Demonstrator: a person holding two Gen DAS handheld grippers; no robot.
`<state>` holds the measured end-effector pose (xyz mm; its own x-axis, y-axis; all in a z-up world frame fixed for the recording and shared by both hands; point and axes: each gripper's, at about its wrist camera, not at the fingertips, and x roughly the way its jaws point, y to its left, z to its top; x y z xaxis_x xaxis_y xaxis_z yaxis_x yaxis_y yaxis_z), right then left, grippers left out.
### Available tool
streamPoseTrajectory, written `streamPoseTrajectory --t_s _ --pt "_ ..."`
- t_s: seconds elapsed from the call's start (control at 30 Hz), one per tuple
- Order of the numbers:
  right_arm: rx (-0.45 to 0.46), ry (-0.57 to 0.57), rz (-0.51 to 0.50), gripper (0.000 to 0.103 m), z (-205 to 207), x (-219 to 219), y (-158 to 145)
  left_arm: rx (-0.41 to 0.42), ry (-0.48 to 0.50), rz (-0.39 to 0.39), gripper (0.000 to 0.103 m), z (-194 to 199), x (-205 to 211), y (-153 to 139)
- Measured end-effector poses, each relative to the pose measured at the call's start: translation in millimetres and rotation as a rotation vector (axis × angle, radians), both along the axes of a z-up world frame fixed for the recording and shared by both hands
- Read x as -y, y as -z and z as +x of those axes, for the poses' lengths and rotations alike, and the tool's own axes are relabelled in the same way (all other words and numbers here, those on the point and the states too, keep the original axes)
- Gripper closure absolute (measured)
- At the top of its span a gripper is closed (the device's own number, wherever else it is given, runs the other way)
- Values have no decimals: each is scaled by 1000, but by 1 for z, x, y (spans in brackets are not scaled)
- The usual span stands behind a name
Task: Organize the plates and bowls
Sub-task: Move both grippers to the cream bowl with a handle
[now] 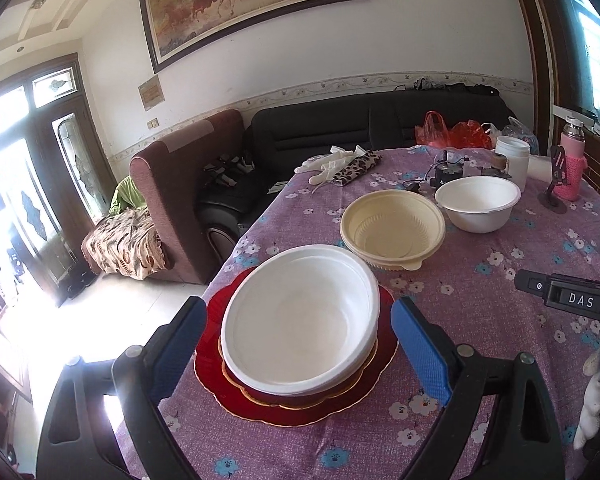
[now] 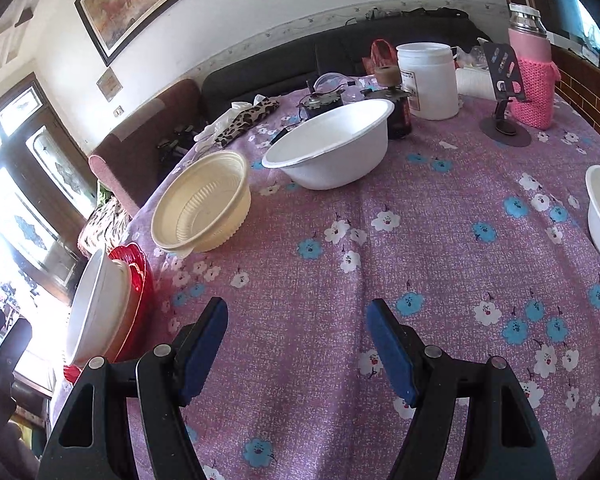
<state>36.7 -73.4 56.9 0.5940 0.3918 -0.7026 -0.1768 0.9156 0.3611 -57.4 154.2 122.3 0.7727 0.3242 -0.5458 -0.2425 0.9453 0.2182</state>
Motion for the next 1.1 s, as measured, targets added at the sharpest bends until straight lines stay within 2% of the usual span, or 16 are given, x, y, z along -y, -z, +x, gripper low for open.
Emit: streamPoseTrajectory --t_s 0.3,0.47,0.57,0.63,0.73,0.87,1.03,1.1 --pt "24 -28 32 26 24 -29 -20 -40 19 -41 10 30 -17 -18" --pt "41 -22 90 26 47 -42 -39 -92 90 -192 10 62 -37 -44" --pt "41 -7 133 22 64 -48 -44 -115 120 -316 10 95 -52 -59" --pt "20 3 168 22 77 -50 -41 -158 121 -367 10 121 -59 -59" --pt "-26 21 197 22 93 -54 -27 -206 107 -399 10 155 -66 -48" --pt "-88 11 179 22 111 -65 -6 -279 79 -439 10 194 -69 -20" --pt "-113 1 169 22 126 -73 13 -355 55 -511 10 235 -70 19" --pt "-116 0 166 27 129 -74 19 -381 55 -531 10 249 -68 33"
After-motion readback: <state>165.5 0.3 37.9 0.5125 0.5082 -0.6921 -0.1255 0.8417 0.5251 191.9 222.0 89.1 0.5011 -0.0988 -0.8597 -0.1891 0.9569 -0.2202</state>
